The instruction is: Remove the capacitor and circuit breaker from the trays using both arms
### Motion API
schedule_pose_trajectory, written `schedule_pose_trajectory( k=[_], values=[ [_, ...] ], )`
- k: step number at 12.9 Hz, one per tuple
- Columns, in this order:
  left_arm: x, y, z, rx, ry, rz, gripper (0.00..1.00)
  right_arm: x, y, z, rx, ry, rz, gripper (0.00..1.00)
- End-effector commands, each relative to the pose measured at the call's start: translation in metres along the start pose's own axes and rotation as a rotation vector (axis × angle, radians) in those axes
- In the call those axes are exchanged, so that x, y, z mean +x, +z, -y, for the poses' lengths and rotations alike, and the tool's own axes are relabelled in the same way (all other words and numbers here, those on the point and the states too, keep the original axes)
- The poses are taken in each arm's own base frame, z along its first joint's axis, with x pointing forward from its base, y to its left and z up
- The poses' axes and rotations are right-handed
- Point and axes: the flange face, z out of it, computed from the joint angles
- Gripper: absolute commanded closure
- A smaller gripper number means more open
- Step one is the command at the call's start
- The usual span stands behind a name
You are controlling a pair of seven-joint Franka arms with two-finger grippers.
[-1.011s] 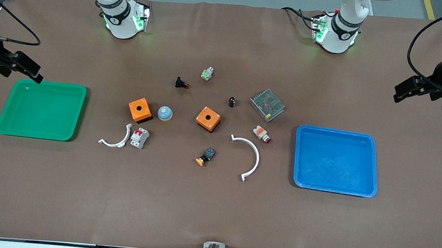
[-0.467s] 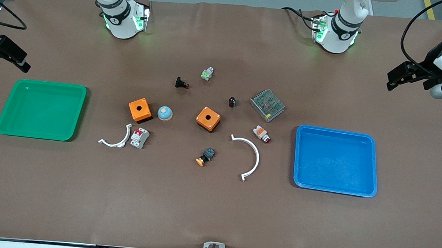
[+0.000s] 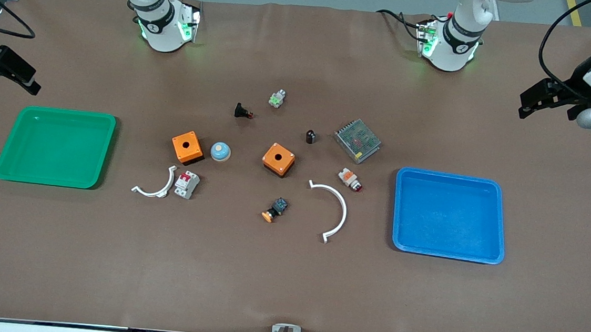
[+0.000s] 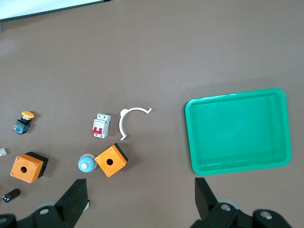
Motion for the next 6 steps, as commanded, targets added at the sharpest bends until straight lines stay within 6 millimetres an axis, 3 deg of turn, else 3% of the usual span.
schedule_pose_trajectory(
  k=[1, 6],
  values=[
    [-0.0065, -0.0067, 0.0033, -0.016, 0.025, -0.016, 0.00, -0.0007, -0.0043, -0.0107, -0.013, 0.012, 0.000, 0.00],
    [0.0009, -0.0104, 0.0015, -0.009, 0.042, -0.026, 0.00, -0.0014, -0.0033, -0.0075, -0.013, 0.006, 0.003, 0.00]
  ],
)
